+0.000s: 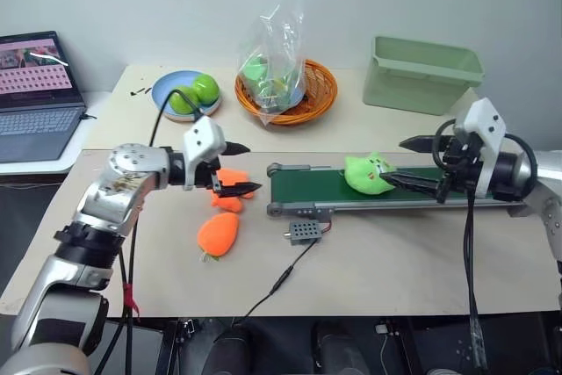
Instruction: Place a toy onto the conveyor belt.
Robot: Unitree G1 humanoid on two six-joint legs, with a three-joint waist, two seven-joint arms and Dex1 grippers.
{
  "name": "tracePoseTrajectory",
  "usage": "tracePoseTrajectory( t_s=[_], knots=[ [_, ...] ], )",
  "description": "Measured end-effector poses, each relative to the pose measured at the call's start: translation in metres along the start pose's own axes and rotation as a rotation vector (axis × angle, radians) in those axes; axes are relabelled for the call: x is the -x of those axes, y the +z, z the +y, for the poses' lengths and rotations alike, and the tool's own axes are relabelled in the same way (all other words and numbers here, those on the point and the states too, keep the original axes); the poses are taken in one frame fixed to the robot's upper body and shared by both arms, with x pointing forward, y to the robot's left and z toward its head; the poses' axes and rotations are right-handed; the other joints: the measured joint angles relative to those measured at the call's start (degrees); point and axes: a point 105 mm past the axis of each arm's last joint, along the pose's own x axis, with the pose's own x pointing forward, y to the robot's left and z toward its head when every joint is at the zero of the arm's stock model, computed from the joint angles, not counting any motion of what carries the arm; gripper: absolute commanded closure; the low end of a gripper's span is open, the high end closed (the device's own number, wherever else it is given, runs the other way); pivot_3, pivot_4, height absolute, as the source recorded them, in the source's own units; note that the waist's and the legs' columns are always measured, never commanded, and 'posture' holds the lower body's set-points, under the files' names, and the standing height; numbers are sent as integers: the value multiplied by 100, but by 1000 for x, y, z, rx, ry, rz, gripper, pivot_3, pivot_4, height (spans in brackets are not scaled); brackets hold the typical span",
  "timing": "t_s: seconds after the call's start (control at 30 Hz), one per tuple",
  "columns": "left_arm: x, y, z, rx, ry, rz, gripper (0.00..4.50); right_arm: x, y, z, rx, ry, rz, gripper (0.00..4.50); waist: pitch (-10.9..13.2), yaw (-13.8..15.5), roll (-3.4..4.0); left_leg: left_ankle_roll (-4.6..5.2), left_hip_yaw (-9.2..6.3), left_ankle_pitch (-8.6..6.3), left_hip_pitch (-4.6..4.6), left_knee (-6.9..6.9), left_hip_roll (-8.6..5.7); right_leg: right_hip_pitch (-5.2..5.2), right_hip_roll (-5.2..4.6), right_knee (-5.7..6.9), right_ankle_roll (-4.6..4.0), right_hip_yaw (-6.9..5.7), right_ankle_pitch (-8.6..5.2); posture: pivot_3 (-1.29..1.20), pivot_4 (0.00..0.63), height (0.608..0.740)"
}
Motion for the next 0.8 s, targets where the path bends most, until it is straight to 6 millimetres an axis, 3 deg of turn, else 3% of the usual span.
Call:
tracePoseTrajectory(
  t_s=[0.2,0.33,0.53,0.8],
  knots=[
    [17,-9,-7,68,69,27,48,-6,5,2,10,70,-17,0,0,13,0,0,0,0,1,0,1,1,0,0,-1,-1,0,0,150,740],
    [29,-1,-9,102,119,11,48,-11,2,-4,-15,92,-19,0,0,26,0,0,1,0,1,0,0,1,-1,-1,-1,-1,0,0,150,740],
    [30,10,-13,131,179,-40,48,-22,5,-7,-3,140,-24,0,0,17,0,0,1,0,2,0,1,1,-1,-2,-2,1,0,0,150,740],
    [35,6,-12,164,256,-19,48,-32,9,-9,15,163,-43,0,0,15,0,0,2,0,4,-2,0,1,-1,-1,-3,2,1,0,150,740]
  ],
)
